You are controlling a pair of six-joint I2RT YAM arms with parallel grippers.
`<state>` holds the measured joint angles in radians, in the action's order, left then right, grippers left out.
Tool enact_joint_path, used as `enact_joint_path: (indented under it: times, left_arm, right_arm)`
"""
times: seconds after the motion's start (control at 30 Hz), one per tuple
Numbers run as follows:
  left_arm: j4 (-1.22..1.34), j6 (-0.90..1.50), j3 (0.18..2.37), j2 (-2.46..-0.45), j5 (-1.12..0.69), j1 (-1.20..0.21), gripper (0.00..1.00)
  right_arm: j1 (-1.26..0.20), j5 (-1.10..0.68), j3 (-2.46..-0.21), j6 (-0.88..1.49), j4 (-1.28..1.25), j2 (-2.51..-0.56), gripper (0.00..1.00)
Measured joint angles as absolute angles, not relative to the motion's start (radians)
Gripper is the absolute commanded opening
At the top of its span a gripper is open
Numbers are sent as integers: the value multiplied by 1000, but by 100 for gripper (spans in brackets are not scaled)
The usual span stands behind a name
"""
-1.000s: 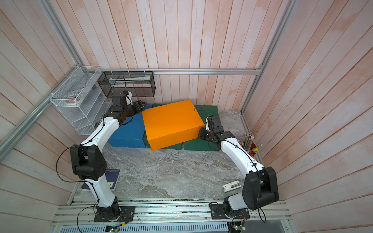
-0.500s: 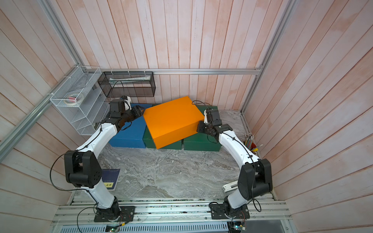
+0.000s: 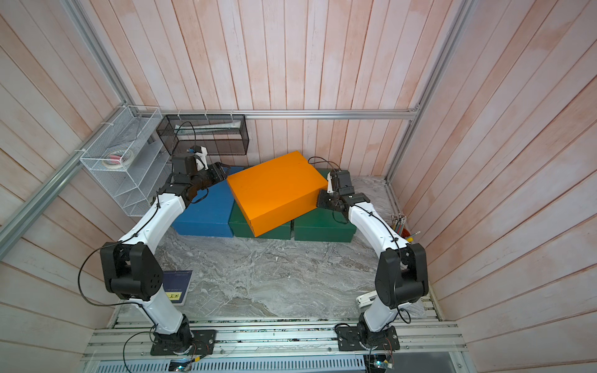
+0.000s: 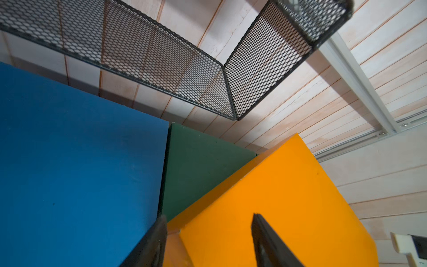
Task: Stack the shoeboxes
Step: Adjust the shoebox.
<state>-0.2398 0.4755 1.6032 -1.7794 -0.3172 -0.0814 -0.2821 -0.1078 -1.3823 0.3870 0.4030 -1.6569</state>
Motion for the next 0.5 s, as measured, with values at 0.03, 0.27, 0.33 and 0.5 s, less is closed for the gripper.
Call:
enact_joint_path:
  times: [0.03, 0.27, 0.33, 0.5]
  left_arm:
    - [-240, 468, 1615, -1795, -318, -80, 48]
    - [-241, 475, 1647, -1892, -343, -75, 32]
    - [-235, 483, 1648, -1898, -353, -74, 32]
    - [-234, 493, 1645, -1895, -366, -72, 37]
  right_arm:
    - [-279, -106, -1379, 387, 402, -1655, 0]
    - [-268, -102, -1370, 380, 404, -1650, 0]
    - [-266, -102, -1370, 373, 404, -1652, 0]
    - [-265, -102, -1415, 360, 405, -1687, 0]
